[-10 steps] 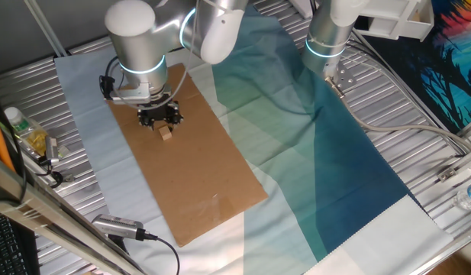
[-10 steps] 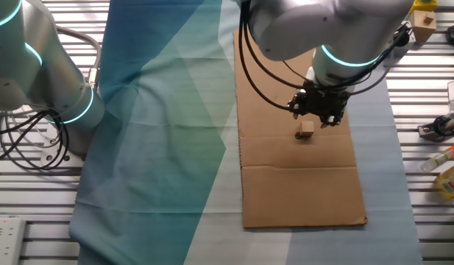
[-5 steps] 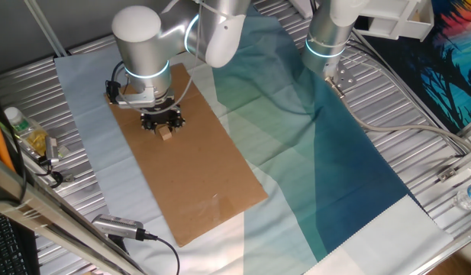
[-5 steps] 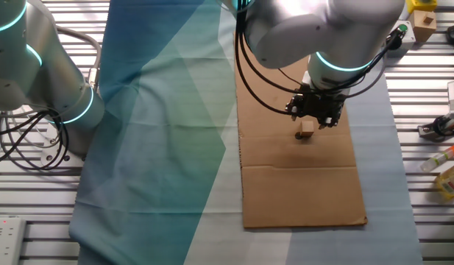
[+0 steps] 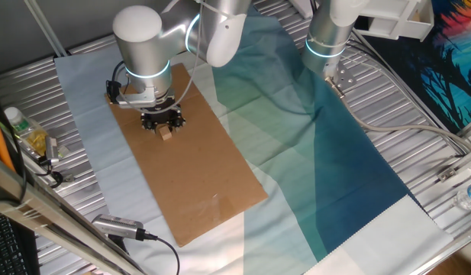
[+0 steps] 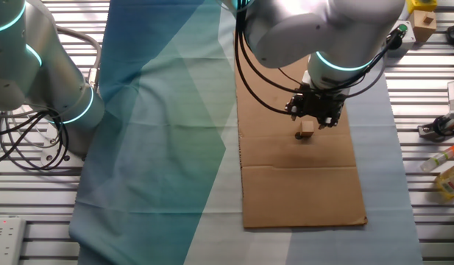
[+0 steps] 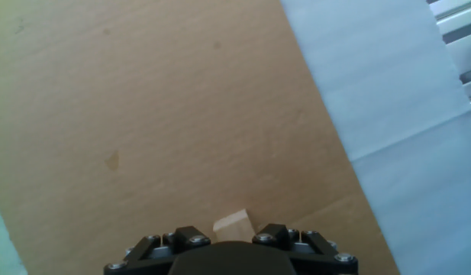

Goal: Hold a small block with the gripper and sweep it from left to right on the table

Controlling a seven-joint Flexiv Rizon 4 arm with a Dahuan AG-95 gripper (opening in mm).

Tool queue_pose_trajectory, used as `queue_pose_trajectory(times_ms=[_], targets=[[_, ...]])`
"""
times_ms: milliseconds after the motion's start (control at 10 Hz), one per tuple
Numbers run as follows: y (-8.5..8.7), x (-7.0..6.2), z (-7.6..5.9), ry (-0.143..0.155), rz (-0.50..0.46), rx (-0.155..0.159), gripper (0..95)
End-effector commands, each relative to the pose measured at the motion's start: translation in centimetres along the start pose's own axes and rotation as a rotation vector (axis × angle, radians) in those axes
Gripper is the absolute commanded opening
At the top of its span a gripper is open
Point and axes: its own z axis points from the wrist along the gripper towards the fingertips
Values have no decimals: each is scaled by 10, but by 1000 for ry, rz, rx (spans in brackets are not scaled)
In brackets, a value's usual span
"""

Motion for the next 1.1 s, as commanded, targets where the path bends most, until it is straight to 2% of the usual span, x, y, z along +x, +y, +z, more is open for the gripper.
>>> queue_pose_trajectory(times_ms=[100, 600, 900, 1100], targets=[[0, 0, 0, 0, 0, -1, 570], [0, 0, 0, 1, 0, 0, 570], [0, 0, 0, -19, -1, -9, 570], [0, 0, 0, -17, -8, -12, 570]])
